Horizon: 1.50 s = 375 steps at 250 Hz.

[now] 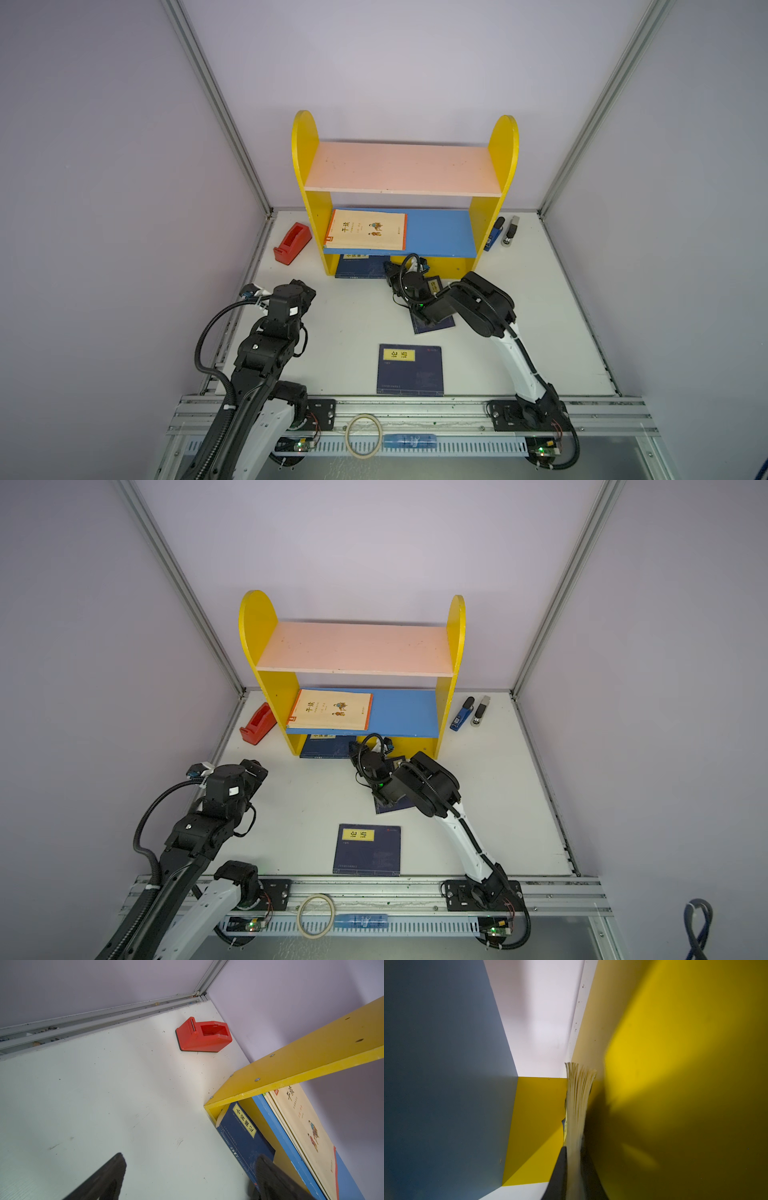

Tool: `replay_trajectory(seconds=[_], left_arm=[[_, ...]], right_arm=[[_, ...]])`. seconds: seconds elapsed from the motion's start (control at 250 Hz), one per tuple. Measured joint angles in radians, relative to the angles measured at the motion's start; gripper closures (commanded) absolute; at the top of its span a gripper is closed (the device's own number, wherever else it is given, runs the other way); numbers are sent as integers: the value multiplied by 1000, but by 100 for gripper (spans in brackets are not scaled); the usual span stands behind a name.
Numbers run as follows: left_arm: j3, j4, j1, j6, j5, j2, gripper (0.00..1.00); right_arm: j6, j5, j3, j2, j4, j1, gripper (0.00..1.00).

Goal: Stacking books/files
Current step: Place the book on the bookshelf.

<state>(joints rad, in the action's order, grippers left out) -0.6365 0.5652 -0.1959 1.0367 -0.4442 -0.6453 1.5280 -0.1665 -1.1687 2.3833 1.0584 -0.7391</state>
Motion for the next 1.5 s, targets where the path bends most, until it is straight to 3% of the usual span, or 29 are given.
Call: replay_trajectory(seconds=[0.356, 0.56, 0.728, 1.056, 1.5], left_arm=[[-3, 0, 17, -1, 21, -9, 0], [-3, -1, 26, -1, 35, -9, 0], [-4, -1, 31, -3, 45, -6, 0], [-5, 0, 42, -3, 58, -3, 0], [-5, 0, 60, -3, 81, -3, 0]], right_arm=[[-27, 35, -76, 11, -117, 20, 100], [-52, 52, -75, -11, -183, 20, 64], [-106, 55, -17, -117, -293, 16, 50], [-161, -24, 150, -269, -343, -21, 52], [-110, -124, 193, -217, -243, -142, 58]])
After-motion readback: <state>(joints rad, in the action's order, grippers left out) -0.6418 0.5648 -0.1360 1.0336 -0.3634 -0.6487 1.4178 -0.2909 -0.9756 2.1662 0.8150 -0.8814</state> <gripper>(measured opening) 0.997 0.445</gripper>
